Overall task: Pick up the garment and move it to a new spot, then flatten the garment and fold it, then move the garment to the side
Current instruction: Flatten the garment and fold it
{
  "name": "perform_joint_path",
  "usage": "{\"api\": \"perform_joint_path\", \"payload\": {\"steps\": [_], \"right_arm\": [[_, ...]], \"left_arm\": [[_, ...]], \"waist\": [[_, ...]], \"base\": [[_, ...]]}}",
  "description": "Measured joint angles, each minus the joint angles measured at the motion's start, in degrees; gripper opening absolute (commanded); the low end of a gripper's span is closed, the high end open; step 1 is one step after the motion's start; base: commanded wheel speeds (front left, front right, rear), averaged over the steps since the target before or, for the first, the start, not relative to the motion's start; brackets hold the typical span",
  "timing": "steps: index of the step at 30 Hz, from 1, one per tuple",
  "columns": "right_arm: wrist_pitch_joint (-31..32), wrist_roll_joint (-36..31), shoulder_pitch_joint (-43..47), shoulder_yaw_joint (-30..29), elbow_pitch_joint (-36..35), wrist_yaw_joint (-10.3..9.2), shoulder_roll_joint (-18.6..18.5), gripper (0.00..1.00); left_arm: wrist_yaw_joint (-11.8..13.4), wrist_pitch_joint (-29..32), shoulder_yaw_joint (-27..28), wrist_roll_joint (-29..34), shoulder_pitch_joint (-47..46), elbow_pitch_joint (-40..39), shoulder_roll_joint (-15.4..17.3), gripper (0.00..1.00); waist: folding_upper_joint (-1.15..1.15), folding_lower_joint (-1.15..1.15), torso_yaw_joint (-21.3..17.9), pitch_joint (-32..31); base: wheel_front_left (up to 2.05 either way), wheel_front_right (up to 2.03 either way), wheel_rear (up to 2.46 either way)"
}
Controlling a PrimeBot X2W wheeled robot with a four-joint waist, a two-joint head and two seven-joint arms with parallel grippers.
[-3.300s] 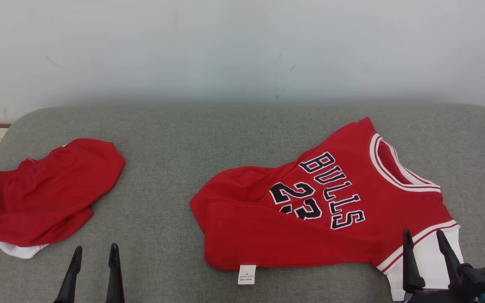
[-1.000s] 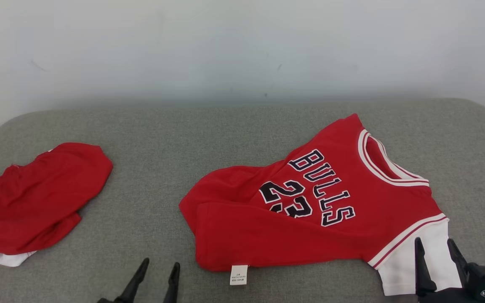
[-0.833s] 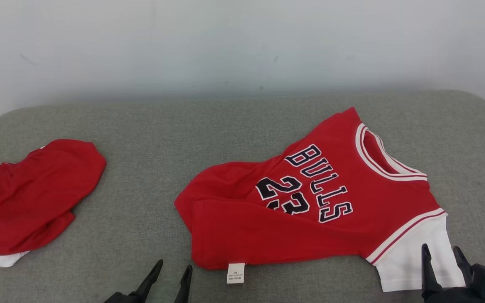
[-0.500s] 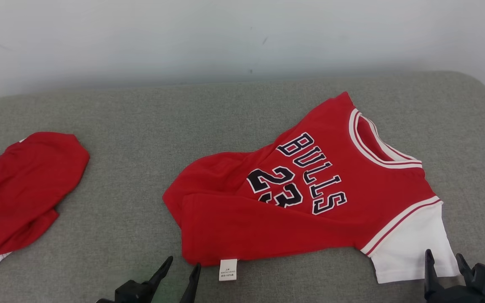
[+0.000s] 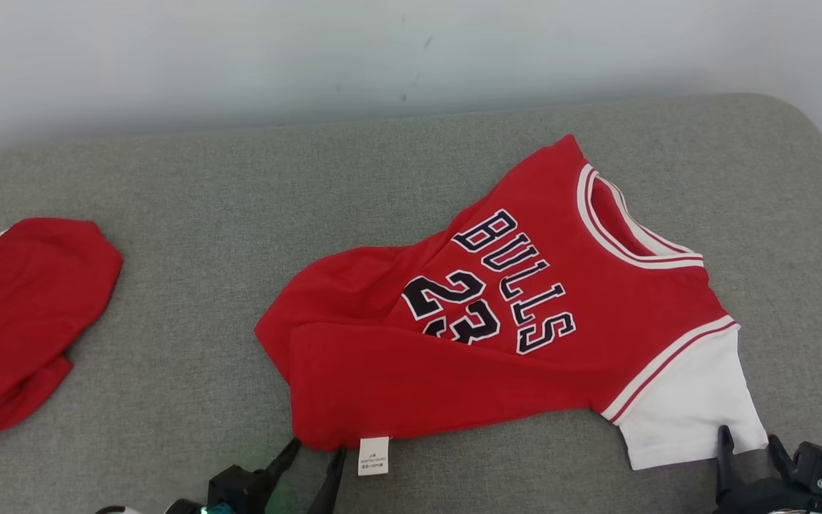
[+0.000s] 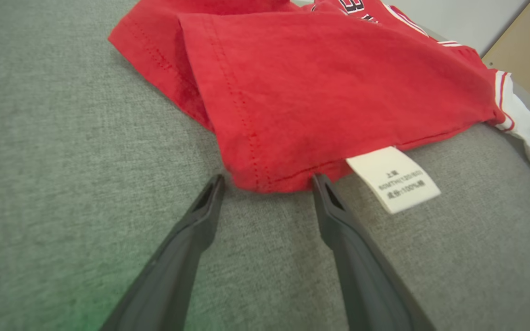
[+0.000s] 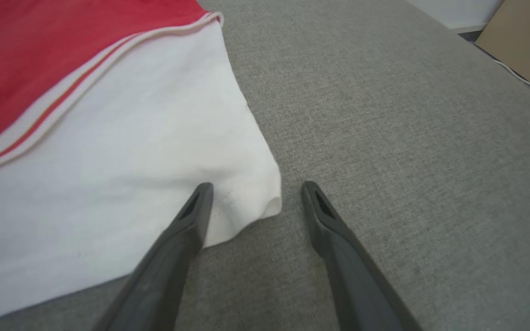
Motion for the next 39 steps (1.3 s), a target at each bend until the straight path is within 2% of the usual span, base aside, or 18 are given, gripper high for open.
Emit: {"api": "perform_joint_path", "payload": {"steps": [1, 2, 13, 20, 25, 29, 32, 35, 39], "right_arm": [[0.00, 0.00, 0.00, 0.00, 0.00, 0.00, 0.00, 0.43], [-0.20, 0.01, -0.12, 0.20, 0.31, 0.00, 0.03, 0.00], [-0.53, 2.68, 0.39, 1.90, -1.16, 0.00, 0.88, 0.00], [-0.30, 10.44, 5.47, 6.37, -12.12, 0.00, 1.27, 0.00], [2.96, 14.62, 5.79, 10.09, -21.86, 0.00, 0.01, 0.00], [6.33, 17.13, 1.90, 12.93, -26.84, 0.00, -1.57, 0.00], [8.21, 18.89, -4.32, 14.11, -27.86, -0.01, -3.23, 0.00], [9.38, 19.44, -13.66, 14.82, -26.26, -0.02, -4.13, 0.00], [11.15, 22.29, -28.94, 17.05, -19.87, -0.02, -4.17, 0.00]], "left_arm": [[0.00, 0.00, 0.00, 0.00, 0.00, 0.00, 0.00, 0.22], [-0.01, 0.00, -0.33, -0.02, -0.03, 0.16, 0.00, 0.00], [0.52, 0.01, 2.36, 1.48, 2.70, -7.65, 0.00, 0.00], [0.96, 0.02, 4.67, 2.56, 9.97, -16.66, 1.78, 0.00], [0.85, 0.01, 4.75, 4.01, 9.05, -21.21, 3.67, 0.00], [0.40, 0.29, 3.14, 4.89, 2.74, -21.62, 7.14, 0.00], [-0.02, 2.44, 0.82, 4.17, -5.11, -20.81, 10.03, 0.00], [-0.03, 5.23, -3.28, 0.75, -14.68, -18.56, 14.88, 0.00], [-0.03, 8.48, -7.94, -4.95, -29.19, -15.33, 20.69, 0.00]], "waist": [[0.00, 0.00, 0.00, 0.00], [0.00, 0.00, -0.04, -0.08], [0.00, 0.00, 0.62, -1.46], [0.00, 0.00, 1.50, -3.08], [0.00, 0.00, 2.18, -3.24], [0.00, 0.00, 2.56, -2.47], [0.00, 0.00, 2.77, -1.35], [0.00, 0.00, 2.80, 0.42], [0.00, 0.00, 2.55, 3.84]], "base": [[0.00, 0.00, 0.00], [0.00, 0.00, 0.00], [0.00, 0.00, 0.00], [0.00, 0.00, 0.00], [0.00, 0.00, 0.00], [0.00, 0.00, 0.00], [0.00, 0.00, 0.00], [0.00, 0.00, 0.00], [0.00, 0.00, 0.00]]}}
